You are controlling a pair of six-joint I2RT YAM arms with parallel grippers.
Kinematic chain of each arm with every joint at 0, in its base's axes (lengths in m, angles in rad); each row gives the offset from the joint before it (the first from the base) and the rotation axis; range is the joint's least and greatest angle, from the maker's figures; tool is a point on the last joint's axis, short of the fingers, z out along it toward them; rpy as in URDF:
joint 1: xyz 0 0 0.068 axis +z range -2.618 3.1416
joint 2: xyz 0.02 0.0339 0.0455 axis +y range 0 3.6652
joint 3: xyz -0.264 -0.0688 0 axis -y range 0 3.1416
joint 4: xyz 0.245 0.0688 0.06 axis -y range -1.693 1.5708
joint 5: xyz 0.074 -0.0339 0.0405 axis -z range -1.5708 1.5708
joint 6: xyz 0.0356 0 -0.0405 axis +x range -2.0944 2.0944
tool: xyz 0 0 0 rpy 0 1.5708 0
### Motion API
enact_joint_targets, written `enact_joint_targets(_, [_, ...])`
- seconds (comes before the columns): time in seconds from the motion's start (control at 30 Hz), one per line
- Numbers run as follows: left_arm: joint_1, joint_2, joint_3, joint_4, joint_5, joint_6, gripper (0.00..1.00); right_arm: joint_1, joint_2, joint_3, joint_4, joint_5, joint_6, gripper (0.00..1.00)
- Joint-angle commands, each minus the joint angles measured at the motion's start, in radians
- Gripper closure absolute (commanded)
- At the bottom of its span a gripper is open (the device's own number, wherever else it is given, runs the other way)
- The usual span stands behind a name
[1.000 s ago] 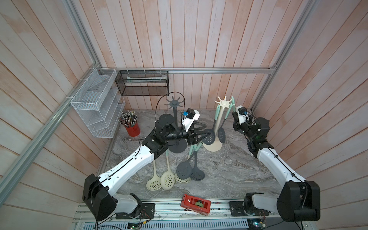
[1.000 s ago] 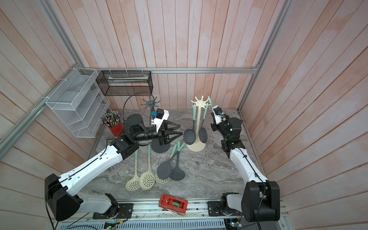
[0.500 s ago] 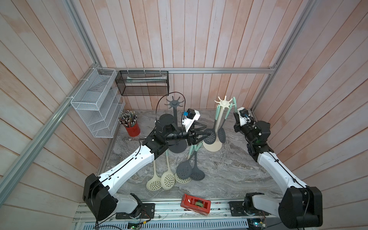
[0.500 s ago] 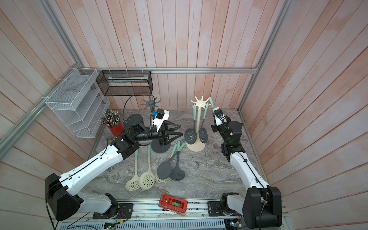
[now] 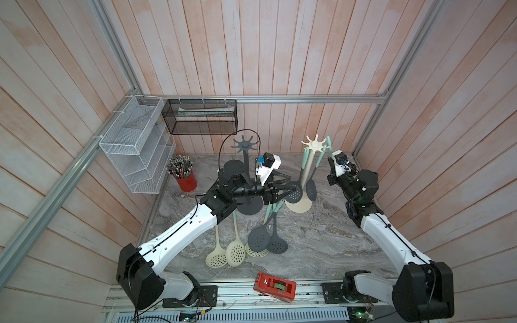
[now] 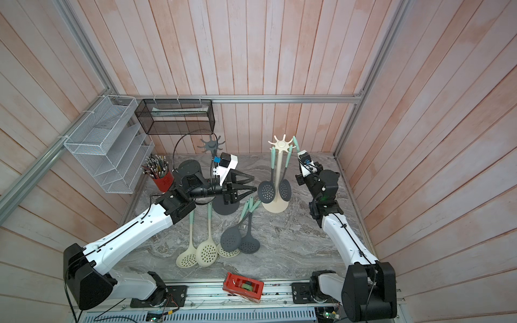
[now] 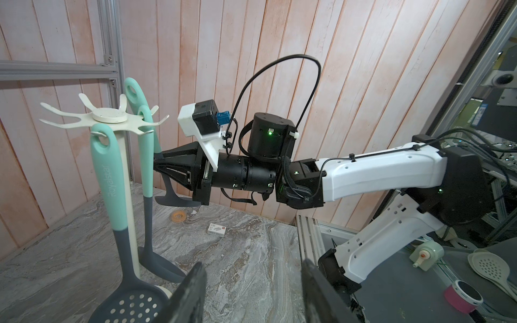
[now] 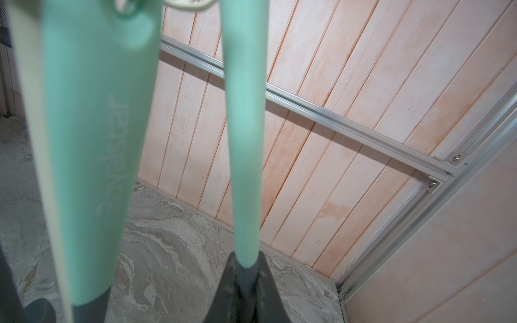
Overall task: Hang the skimmer on the kitchen utensil rack
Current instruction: Hang the skimmer on the rack.
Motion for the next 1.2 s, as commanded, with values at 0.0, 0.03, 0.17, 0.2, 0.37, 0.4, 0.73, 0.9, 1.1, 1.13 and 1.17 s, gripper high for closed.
enact_joint_targets(0.0, [0.005, 0.013, 0.02, 0.022, 0.022, -0.009, 0.44, 0.012, 0.006, 0.017, 0.025, 0.027, -0.028, 1.0])
enact_joint_targets(0.03, [0.005, 0.014, 0.019, 0.021, 0.022, -0.009, 0.44, 0.012, 0.008, 0.016, 0.025, 0.033, -0.028, 1.0])
enact_joint_targets(0.17, [0.004, 0.015, 0.019, 0.023, 0.026, -0.012, 0.44, 0.013, 0.008, 0.01, 0.032, 0.057, -0.03, 1.0])
enact_joint_targets(0.2, [0.004, 0.015, 0.018, 0.021, 0.026, -0.011, 0.45, 0.012, 0.007, 0.009, 0.034, 0.063, -0.03, 1.0])
enact_joint_targets(0.37, [0.006, 0.014, 0.018, 0.02, 0.026, -0.012, 0.45, 0.012, -0.007, -0.001, 0.063, 0.101, -0.02, 1.0])
enact_joint_targets(0.4, [0.005, 0.015, 0.018, 0.022, 0.027, -0.012, 0.44, 0.012, -0.011, -0.003, 0.073, 0.104, -0.016, 1.0])
enact_joint_targets(0.73, [0.003, 0.013, 0.017, 0.023, 0.031, -0.012, 0.44, 0.034, 0.022, 0.029, 0.038, 0.115, -0.053, 1.0])
enact_joint_targets(0.9, [0.005, 0.01, 0.016, 0.022, 0.034, -0.012, 0.45, 0.041, 0.03, 0.026, 0.042, 0.121, -0.056, 1.0])
enact_joint_targets(1.1, [0.004, 0.011, 0.016, 0.022, 0.034, -0.01, 0.45, 0.044, 0.031, 0.03, 0.044, 0.139, -0.06, 1.0])
enact_joint_targets(1.13, [0.003, 0.013, 0.015, 0.023, 0.034, -0.01, 0.45, 0.043, 0.033, 0.03, 0.046, 0.148, -0.063, 1.0])
enact_joint_targets(1.17, [0.004, 0.012, 0.016, 0.023, 0.033, -0.01, 0.44, 0.044, 0.034, 0.032, 0.049, 0.157, -0.06, 1.0])
